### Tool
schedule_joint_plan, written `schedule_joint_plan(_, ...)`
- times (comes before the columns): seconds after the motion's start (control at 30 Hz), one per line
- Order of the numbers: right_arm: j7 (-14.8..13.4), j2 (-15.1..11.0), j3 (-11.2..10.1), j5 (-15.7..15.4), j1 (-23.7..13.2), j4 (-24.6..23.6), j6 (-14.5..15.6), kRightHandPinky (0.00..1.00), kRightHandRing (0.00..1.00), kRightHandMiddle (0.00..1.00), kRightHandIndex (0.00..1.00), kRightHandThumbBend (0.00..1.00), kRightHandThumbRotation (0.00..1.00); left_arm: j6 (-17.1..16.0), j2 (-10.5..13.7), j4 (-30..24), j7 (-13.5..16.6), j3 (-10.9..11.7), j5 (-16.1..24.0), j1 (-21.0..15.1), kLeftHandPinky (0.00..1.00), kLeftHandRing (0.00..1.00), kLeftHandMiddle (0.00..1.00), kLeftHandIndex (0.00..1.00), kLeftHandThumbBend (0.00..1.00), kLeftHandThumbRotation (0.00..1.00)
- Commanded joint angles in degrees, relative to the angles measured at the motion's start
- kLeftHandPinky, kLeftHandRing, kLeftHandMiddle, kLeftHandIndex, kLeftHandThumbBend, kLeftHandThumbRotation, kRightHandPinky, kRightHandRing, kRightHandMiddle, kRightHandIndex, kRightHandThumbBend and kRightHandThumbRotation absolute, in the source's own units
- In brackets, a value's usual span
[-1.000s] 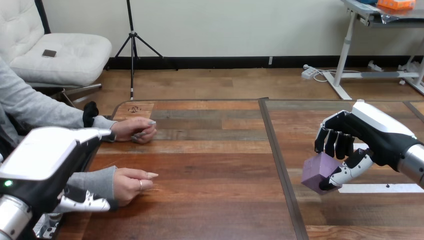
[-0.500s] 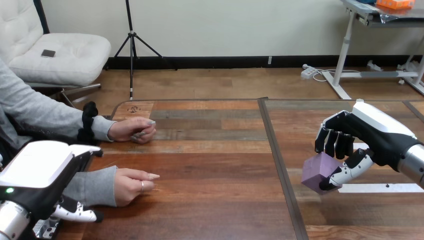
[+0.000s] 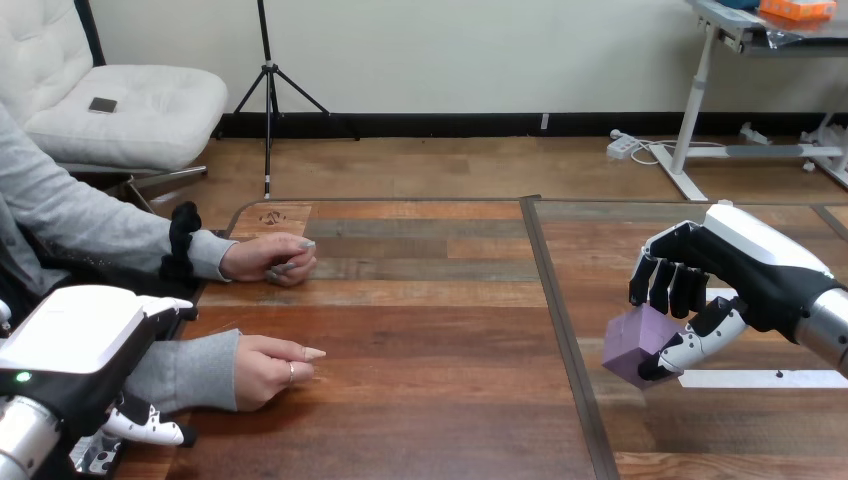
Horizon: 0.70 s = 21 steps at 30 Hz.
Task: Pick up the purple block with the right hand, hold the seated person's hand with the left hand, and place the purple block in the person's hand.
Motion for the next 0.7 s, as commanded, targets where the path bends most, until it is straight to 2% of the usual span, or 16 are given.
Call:
schedule_joint_plan(0.0,-1.2,0.9,-2.4,1.1,-4.1,-0.1,-0.8,0.36,0.39,0.42,0.41,0.91,0.00,1.2,2.6,1.6,-0.5,-2.1,0.7,-5.3,0.77,0.81,0.83,0.81,1.00,0.27)
schedule_joint_plan(0.27,-0.3,0.7,-2.4,1.5,-4.2,-0.6,-0.1,0.37,0.39,0.42,0.41,0.90,0.00,2.8,3.1,5.0,0.0,-4.9,2.3,-7.7,0.78,0.81,0.82,0.81,1.00,0.25)
schedule_joint_plan(0.67,-0.5,0.8,-2.6,1.7,-4.0,-0.6,-0.8,0.36,0.38,0.42,0.41,0.90,0.00,1.4,1.9,13.6,7.2,-7.9,1.5,-11.6,0.72,0.75,0.76,0.77,1.00,0.19)
